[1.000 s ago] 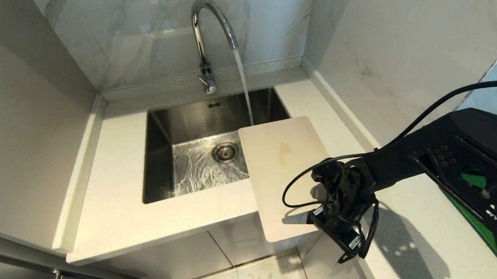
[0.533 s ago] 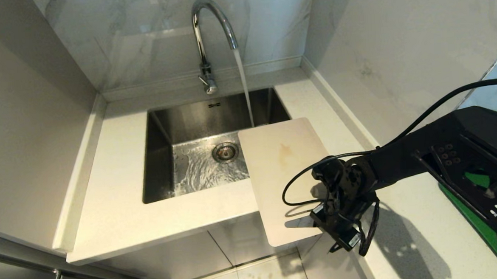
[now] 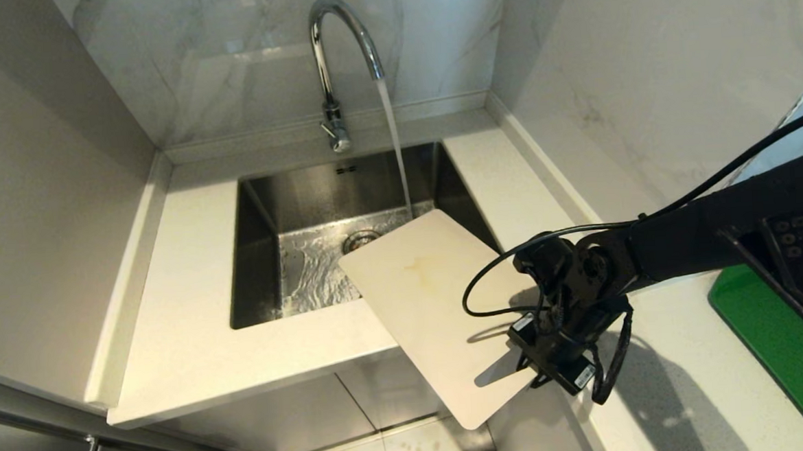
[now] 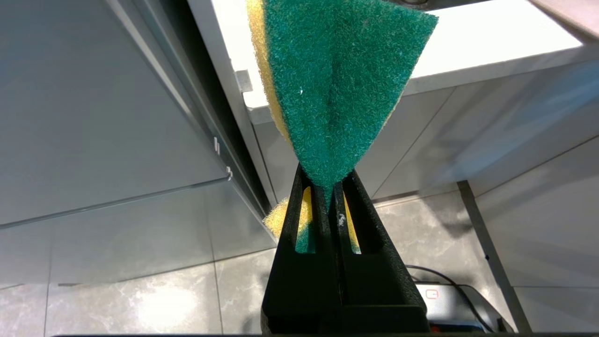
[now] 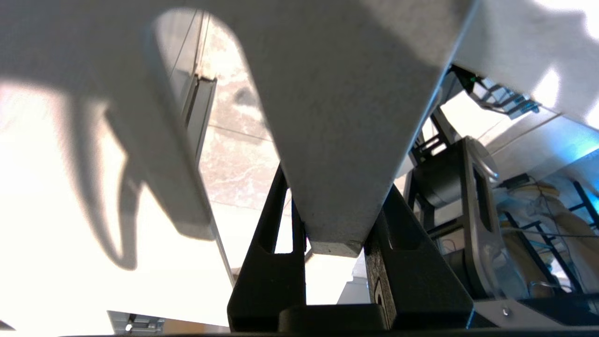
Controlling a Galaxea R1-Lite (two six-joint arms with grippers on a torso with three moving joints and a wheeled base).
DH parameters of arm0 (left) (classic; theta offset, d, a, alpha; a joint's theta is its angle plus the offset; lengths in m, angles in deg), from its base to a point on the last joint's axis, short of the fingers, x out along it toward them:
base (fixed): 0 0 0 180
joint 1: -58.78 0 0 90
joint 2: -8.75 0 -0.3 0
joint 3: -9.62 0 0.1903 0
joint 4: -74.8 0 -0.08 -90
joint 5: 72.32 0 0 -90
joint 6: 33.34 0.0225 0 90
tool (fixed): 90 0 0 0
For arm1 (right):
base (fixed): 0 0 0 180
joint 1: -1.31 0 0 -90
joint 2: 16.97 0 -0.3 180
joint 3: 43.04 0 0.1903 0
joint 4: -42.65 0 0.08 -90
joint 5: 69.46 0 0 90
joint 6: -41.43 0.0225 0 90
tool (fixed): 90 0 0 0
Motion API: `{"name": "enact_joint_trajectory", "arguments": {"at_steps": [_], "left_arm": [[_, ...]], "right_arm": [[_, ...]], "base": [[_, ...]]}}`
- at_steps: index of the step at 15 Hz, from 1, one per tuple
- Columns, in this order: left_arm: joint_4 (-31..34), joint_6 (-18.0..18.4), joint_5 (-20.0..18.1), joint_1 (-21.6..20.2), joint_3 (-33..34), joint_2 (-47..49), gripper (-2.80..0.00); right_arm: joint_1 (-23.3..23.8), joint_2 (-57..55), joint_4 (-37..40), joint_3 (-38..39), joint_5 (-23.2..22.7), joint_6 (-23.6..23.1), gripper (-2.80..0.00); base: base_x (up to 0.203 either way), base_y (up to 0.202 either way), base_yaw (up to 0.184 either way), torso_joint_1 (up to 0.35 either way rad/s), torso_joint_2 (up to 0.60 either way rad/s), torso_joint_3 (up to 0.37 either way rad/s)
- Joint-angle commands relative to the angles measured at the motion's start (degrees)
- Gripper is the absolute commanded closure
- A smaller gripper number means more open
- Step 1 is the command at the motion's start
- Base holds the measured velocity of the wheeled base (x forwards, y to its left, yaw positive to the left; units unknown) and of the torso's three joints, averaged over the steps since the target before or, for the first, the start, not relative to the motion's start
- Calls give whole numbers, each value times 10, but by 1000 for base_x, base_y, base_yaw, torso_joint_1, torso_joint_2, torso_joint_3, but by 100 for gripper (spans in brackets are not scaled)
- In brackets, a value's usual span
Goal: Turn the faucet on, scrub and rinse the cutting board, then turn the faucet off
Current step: Pick up the cutting board
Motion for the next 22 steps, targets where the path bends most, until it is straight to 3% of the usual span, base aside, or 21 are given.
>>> {"name": "enact_joint_trajectory", "arguments": {"at_steps": [1,8,22], "left_arm": [[0,0,0,0,0,0,0],[0,0,0,0,0,0,0],[0,0,0,0,0,0,0]], "right_arm": [[0,45,14,-3,0,3,0],[1,173,57,-29,0,-30,0],[15,224,178,-238,-5,-84,0]], "base": [[0,0,0,0,0,0],[0,0,0,0,0,0],[0,0,0,0,0,0]]}}
